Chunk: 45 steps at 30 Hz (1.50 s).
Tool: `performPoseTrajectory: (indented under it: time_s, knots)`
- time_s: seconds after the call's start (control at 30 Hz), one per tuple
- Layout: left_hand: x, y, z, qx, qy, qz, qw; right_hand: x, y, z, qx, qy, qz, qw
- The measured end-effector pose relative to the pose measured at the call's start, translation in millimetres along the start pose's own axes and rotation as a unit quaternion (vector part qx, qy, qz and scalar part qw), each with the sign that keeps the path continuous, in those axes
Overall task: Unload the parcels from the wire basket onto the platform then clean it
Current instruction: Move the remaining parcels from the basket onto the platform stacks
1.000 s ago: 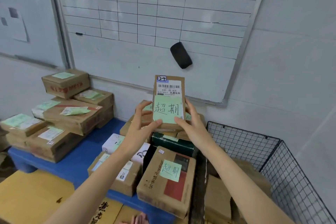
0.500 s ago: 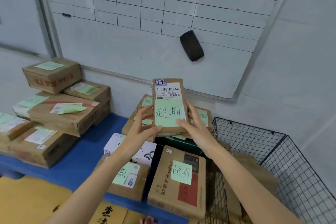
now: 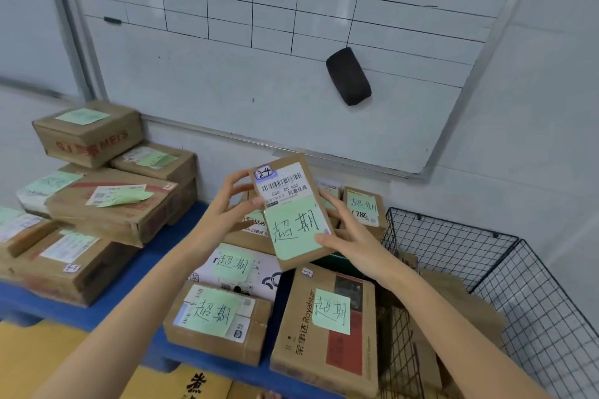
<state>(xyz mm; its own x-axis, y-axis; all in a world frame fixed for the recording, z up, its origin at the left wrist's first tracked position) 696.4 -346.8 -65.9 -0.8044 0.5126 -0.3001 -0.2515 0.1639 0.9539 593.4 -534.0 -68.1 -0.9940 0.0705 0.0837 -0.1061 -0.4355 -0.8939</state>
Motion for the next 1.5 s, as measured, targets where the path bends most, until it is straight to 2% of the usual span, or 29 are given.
performPoseTrajectory:
  time_s: [0.13, 0.33, 0.6, 0.77, 1.07, 1.3, 1.4, 1.5]
  knots:
    - [-3, -16, 13, 0.007, 0.003, 0.036, 0.999, 1, 3, 5, 0.017, -0.014, 0.000, 1.000]
    - [6, -32, 9, -0.018, -0.047, 0.079, 0.996, 0, 11, 5, 0.060, -0.033, 0.005, 0.998]
    - [19, -40, 21, -0.052, -0.066, 0.092, 0.992, -11, 16, 3, 0.068, -0.039, 0.009, 0.997]
    - [25, -59, 36, -0.029, 0.028, 0.087, 0.995, -27, 19, -2, 0.077, -0.031, -0.006, 0.997]
    - [29, -118, 84, 0.005, 0.176, 0.158, 0.972, -36, 22, 10, 0.189, 0.070, 0.009, 0.979]
    - [16, -152, 89, 0.011, 0.213, 0.241, 0.947, -43, 39, 11, 0.217, 0.063, -0.011, 0.974]
    - [3, -158, 91, -0.010, 0.212, 0.242, 0.947, -45, 43, 13, 0.223, 0.064, -0.018, 0.973]
    - [-8, -151, 94, -0.081, 0.210, 0.216, 0.950, -48, 44, 19, 0.228, 0.070, -0.022, 0.971]
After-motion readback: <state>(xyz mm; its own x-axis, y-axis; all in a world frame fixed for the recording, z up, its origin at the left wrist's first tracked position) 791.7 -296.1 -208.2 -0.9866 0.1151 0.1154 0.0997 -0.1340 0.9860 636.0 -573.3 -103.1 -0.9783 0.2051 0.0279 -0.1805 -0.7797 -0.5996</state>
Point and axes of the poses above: each hand's wrist, its own x-axis away from the middle knuckle, its own z-axis out of the back of the hand, y = z × x, the point moved 9 cm from there along -x, towards the middle knuckle, and after that the axes turned 6 degrees about -z, right-handed, at the moved point
